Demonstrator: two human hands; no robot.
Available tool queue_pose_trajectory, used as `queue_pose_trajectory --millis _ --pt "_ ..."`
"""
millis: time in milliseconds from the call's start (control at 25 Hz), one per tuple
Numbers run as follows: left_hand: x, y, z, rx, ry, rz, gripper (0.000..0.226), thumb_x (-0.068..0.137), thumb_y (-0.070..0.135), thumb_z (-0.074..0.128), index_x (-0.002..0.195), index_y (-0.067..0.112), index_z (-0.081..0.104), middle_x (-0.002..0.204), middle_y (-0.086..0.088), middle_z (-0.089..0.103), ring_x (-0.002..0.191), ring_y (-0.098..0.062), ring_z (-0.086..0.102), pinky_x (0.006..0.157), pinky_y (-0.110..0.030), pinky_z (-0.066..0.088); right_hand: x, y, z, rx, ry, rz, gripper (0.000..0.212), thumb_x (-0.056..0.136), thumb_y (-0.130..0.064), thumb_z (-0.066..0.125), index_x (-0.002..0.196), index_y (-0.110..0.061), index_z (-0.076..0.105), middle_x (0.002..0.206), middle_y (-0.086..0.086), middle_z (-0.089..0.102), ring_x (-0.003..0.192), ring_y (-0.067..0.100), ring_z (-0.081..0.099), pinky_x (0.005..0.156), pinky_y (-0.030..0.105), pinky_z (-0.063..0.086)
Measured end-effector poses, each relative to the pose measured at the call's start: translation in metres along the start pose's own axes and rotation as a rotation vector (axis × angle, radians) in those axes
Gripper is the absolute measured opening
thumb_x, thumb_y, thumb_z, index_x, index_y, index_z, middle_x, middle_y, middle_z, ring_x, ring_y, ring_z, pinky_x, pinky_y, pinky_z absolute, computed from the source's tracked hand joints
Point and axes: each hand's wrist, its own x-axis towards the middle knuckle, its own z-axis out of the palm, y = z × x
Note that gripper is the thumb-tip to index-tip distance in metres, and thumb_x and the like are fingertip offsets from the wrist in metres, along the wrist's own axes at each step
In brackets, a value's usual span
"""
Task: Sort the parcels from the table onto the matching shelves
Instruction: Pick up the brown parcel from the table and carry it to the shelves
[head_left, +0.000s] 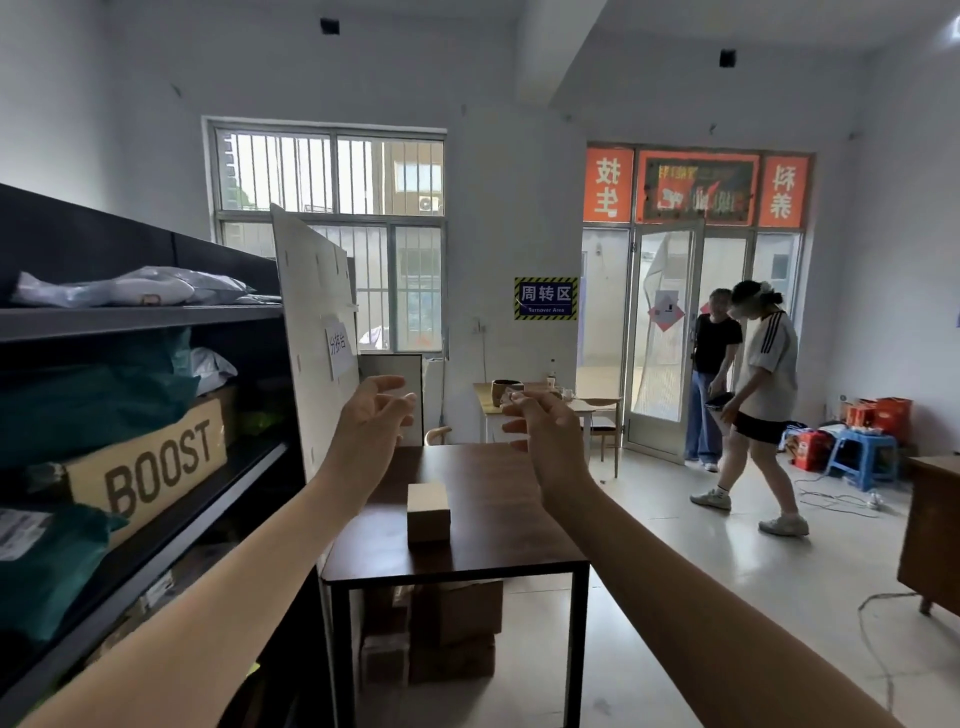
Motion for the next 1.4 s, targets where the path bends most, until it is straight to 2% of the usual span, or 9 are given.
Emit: queue_pose_trajectory --millis 240,520,640,800,1040,1200,1320,1400 --pt "0.028 -0.015 -0.034 -0.028 -0.039 -0.024 0.020 0.093 0.022 0.049 0.112 0.018 0.051 0.101 -0.005 0.062 0.092 -0.017 0.061 0.084 -0.033 0.048 0.004 0.013 0.033 0.000 0.044 -0.006 0.016 0.095 -0.014 0.050 0.087 -0.023 0.061 0.089 0.005 0.065 0.069 0.012 0.059 0.061 0.024 0.045" --pt "0.056 -0.043 -0.028 -0.164 -0.005 -0.104 0.020 0.093 0.018 0.049 0.112 0.014 0.054 0.100 -0.011 0.064 0.090 -0.024 0.062 0.077 -0.033 0.048 0.034 0.014 0.039 -0.048 0.071 -0.042 0.015 0.094 -0.014 0.050 0.086 -0.021 0.061 0.089 0.009 0.067 0.066 0.012 0.059 0.059 0.025 0.046" --pt "0.066 -0.054 -0.013 -0.205 0.005 -0.142 0.022 0.092 0.014 0.049 0.112 0.009 0.055 0.100 -0.015 0.063 0.090 -0.028 0.060 0.075 -0.033 0.048 0.051 0.020 0.031 -0.032 0.132 -0.074 0.018 0.094 -0.010 0.050 0.083 -0.017 0.063 0.080 0.007 0.068 0.060 0.013 0.058 0.052 0.021 0.045" --pt "0.084 -0.056 0.010 -0.315 0.024 -0.179 0.012 0.092 0.014 0.048 0.099 0.016 0.057 0.096 -0.013 0.063 0.090 -0.028 0.060 0.083 -0.040 0.046 0.077 0.020 0.018 -0.052 0.141 -0.121 0.022 0.093 -0.007 0.050 0.079 -0.015 0.065 0.068 0.004 0.066 0.050 0.011 0.055 0.043 0.015 0.043" --pt "0.109 -0.059 0.040 -0.259 0.004 0.043 0.018 0.093 0.009 0.050 0.094 0.025 0.058 0.092 -0.003 0.064 0.083 -0.019 0.061 0.078 -0.034 0.046 0.121 0.023 0.007 -0.020 0.175 -0.162 0.022 0.092 -0.007 0.049 0.078 -0.014 0.064 0.067 0.005 0.064 0.051 0.012 0.053 0.043 0.014 0.043" --pt "0.133 -0.071 0.038 -0.224 0.000 0.082 0.014 0.093 0.013 0.051 0.094 0.026 0.056 0.094 -0.005 0.064 0.086 -0.021 0.060 0.082 -0.039 0.046 0.146 0.034 0.015 -0.025 0.184 -0.150 0.024 0.092 -0.008 0.049 0.075 -0.017 0.064 0.067 0.003 0.064 0.053 0.013 0.053 0.045 0.017 0.043" --pt "0.152 -0.085 0.024 -0.198 -0.022 0.093 0.011 0.084 0.026 0.056 0.095 0.026 0.056 0.097 -0.006 0.064 0.087 -0.019 0.061 0.081 -0.034 0.046 0.162 0.047 0.035 -0.018 0.183 -0.145 0.023 0.092 -0.008 0.049 0.078 -0.020 0.063 0.069 0.000 0.063 0.054 0.012 0.053 0.045 0.017 0.042" --pt "0.164 -0.099 0.012 -0.179 -0.033 0.088 0.014 0.083 0.026 0.057 0.097 0.026 0.056 0.099 -0.007 0.064 0.088 -0.019 0.061 0.079 -0.031 0.047 0.171 0.056 0.051 -0.014 0.168 -0.142 0.022 0.092 -0.008 0.050 0.080 -0.022 0.062 0.071 -0.001 0.063 0.056 0.012 0.053 0.048 0.020 0.042"
